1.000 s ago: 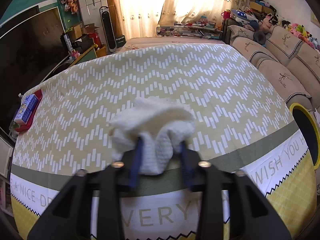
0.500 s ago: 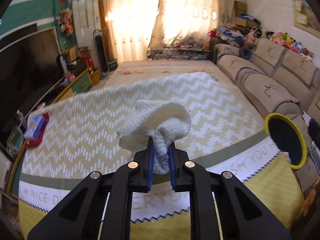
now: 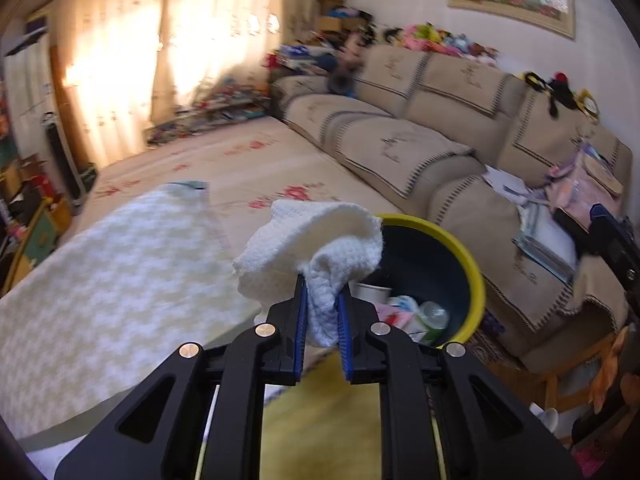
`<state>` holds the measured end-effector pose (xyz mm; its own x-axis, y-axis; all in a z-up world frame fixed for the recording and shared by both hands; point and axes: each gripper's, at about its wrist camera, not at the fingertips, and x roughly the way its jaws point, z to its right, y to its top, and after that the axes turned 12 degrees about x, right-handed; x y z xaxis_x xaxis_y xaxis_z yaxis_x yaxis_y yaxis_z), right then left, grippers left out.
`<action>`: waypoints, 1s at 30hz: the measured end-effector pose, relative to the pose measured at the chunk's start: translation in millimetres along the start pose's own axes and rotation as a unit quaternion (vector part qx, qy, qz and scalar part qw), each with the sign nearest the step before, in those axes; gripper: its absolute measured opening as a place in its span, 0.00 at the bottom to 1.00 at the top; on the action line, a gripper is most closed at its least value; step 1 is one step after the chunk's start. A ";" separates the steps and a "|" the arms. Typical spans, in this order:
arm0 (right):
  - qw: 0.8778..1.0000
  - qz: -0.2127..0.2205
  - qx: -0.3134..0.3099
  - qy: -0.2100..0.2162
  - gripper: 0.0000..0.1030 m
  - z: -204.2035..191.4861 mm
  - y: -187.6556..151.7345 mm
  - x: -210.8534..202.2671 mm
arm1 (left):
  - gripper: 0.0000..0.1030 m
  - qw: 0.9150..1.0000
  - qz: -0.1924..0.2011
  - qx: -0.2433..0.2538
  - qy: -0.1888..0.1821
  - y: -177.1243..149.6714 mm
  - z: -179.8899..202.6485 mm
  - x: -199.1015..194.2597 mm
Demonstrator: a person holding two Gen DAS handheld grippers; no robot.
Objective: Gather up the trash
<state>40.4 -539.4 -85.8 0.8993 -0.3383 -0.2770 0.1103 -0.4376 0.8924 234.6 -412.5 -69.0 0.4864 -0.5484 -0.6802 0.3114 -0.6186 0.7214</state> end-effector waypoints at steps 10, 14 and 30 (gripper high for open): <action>0.999 0.005 0.019 -0.033 0.85 29.0 7.8 -5.6 | 0.58 0.995 -0.079 0.008 -0.068 33.9 45.7 133.3; 0.999 0.007 0.017 -0.028 0.86 25.4 12.2 -9.1 | 0.75 0.993 -0.107 -0.005 -0.043 29.7 36.4 156.8; 0.997 -0.017 -0.010 0.071 0.93 -46.2 -8.0 -26.0 | 0.95 0.978 0.038 -0.145 0.147 -105.9 -64.8 -134.9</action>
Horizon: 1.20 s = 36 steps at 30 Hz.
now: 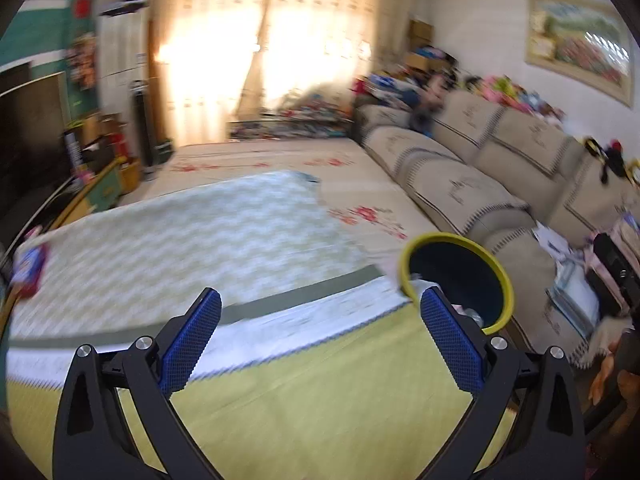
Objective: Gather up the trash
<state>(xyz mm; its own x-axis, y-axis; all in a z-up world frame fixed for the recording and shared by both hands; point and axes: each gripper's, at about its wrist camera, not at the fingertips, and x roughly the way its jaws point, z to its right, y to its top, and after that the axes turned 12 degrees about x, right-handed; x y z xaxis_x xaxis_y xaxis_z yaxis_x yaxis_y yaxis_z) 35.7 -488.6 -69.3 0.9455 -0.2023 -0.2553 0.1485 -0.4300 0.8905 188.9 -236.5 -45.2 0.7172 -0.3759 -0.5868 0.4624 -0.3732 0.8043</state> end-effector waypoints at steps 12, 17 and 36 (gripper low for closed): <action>0.995 -0.052 -0.052 0.071 0.94 -69.4 -13.7 -23.0 | 0.95 0.976 0.060 -0.084 0.194 -95.3 -97.7 -187.4; 0.993 -0.058 -0.066 0.073 0.94 -77.1 -13.2 -42.2 | 0.95 0.971 0.074 -0.065 0.216 -105.1 -85.8 -223.7; 0.992 -0.074 -0.077 0.065 0.94 -82.9 -23.6 -57.7 | 0.95 0.976 0.061 -0.081 0.194 -123.3 -57.9 -212.6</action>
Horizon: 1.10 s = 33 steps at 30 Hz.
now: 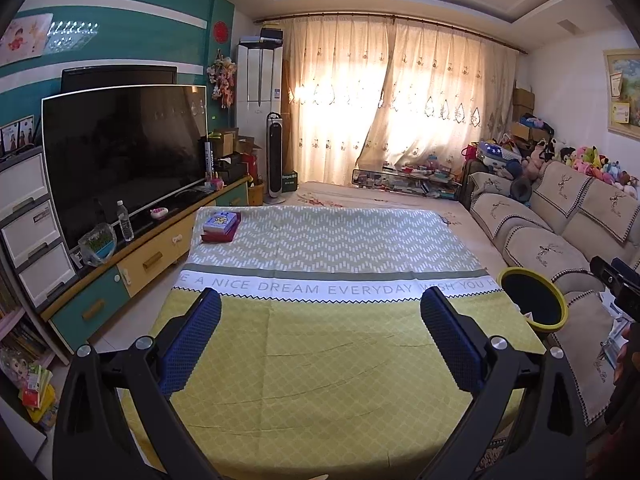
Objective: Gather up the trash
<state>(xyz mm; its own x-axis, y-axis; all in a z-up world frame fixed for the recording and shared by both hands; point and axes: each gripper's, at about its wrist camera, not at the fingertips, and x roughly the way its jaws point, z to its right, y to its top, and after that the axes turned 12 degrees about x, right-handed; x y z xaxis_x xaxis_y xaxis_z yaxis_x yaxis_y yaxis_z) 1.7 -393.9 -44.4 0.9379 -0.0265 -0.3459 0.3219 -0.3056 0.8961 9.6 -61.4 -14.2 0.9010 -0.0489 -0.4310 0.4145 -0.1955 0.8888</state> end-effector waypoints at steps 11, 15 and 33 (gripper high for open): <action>1.000 -0.007 -0.001 0.001 0.94 -1.3 -1.5 7.3 | 0.95 1.000 -0.001 -0.003 0.000 2.1 -7.8 7.5; 1.000 -0.007 -0.001 0.000 0.94 -0.9 -2.1 8.6 | 0.95 1.000 -0.001 -0.001 -0.002 2.6 -4.7 7.6; 1.000 -0.008 0.001 0.001 0.94 -0.8 -3.8 10.2 | 0.95 1.000 0.003 0.005 -0.005 5.8 1.0 6.8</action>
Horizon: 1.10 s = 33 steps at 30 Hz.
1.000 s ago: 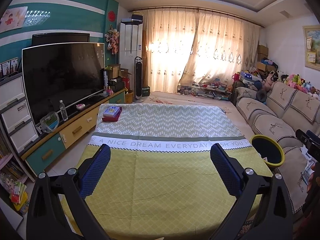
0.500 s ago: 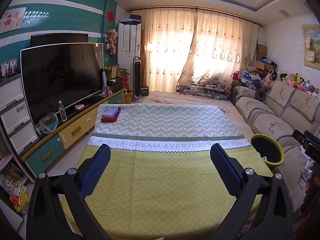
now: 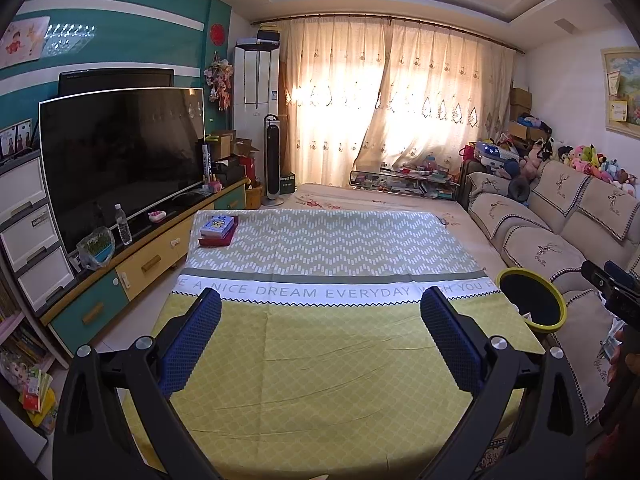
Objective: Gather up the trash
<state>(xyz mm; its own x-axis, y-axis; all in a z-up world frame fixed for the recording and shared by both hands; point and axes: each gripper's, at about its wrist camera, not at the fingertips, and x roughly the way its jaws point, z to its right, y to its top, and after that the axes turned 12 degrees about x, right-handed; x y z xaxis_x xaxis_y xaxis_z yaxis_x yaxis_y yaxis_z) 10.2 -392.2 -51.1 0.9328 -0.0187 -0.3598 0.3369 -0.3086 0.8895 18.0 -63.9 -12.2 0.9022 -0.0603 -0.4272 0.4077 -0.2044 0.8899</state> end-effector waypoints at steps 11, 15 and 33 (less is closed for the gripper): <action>1.000 -0.002 0.001 0.002 0.94 -1.6 -1.7 3.1 | 0.95 1.000 -0.003 0.001 -0.002 -2.1 -0.7 3.0; 1.000 -0.003 0.001 0.003 0.94 -1.8 -2.2 3.9 | 0.95 1.000 -0.002 0.001 -0.004 -2.4 -1.4 3.6; 1.000 -0.007 0.001 0.006 0.94 -8.8 -9.0 11.6 | 0.95 1.000 -0.006 0.002 -0.006 -3.2 -1.2 6.2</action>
<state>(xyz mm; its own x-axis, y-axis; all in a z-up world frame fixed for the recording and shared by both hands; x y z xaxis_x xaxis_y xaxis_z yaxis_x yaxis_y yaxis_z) 19.1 -381.3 -60.8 0.9294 -0.0023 -0.3690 0.3502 -0.3100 0.8839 22.4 -62.5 -17.4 0.8957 -0.0702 -0.4390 0.4172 -0.2085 0.8846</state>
